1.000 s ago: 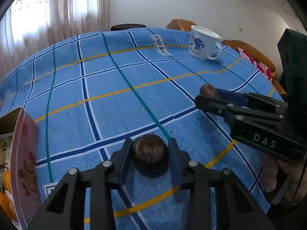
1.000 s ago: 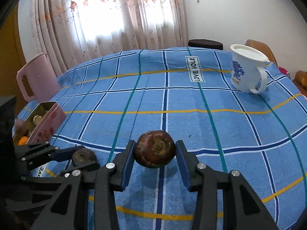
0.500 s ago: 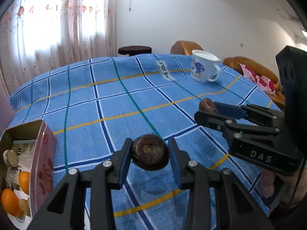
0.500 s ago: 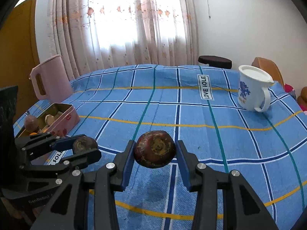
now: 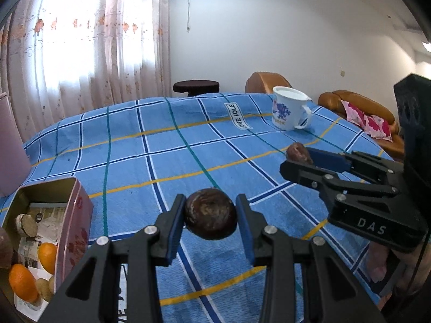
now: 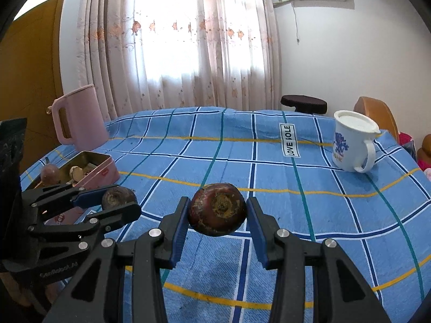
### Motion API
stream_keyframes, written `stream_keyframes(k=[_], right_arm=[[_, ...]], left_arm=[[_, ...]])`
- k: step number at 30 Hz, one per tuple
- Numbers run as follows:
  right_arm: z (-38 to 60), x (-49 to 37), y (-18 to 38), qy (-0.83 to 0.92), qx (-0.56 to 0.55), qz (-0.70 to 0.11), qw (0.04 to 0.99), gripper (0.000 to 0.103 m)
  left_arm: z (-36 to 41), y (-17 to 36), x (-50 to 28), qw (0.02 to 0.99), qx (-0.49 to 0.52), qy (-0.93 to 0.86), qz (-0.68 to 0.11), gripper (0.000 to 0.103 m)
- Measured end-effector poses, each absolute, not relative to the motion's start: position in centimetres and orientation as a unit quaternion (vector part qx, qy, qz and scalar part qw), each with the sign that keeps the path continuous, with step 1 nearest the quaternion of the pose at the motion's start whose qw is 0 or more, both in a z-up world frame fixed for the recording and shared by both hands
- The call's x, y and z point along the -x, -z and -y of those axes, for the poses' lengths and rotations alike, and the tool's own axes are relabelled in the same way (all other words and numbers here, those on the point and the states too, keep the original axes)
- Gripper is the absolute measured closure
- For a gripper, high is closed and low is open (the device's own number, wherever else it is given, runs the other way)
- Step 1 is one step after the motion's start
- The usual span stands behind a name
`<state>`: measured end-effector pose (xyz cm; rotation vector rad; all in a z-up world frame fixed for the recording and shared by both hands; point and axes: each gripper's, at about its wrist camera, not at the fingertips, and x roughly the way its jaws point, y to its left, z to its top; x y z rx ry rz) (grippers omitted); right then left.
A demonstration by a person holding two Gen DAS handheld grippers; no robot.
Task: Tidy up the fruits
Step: 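Carry both brown fruits over the tin and open both tools to release them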
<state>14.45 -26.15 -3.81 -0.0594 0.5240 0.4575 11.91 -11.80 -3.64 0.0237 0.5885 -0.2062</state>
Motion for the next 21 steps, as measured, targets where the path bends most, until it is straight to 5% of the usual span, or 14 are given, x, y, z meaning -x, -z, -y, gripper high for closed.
stream_keyframes(k=[21], right_arm=[[26.3, -12.6, 3.0, -0.226, 0.035, -0.203, 0.952, 0.059]], left_arm=[[11.4, 2.8, -10.1, 0.968, -0.008, 0.083, -0.238, 0.064]])
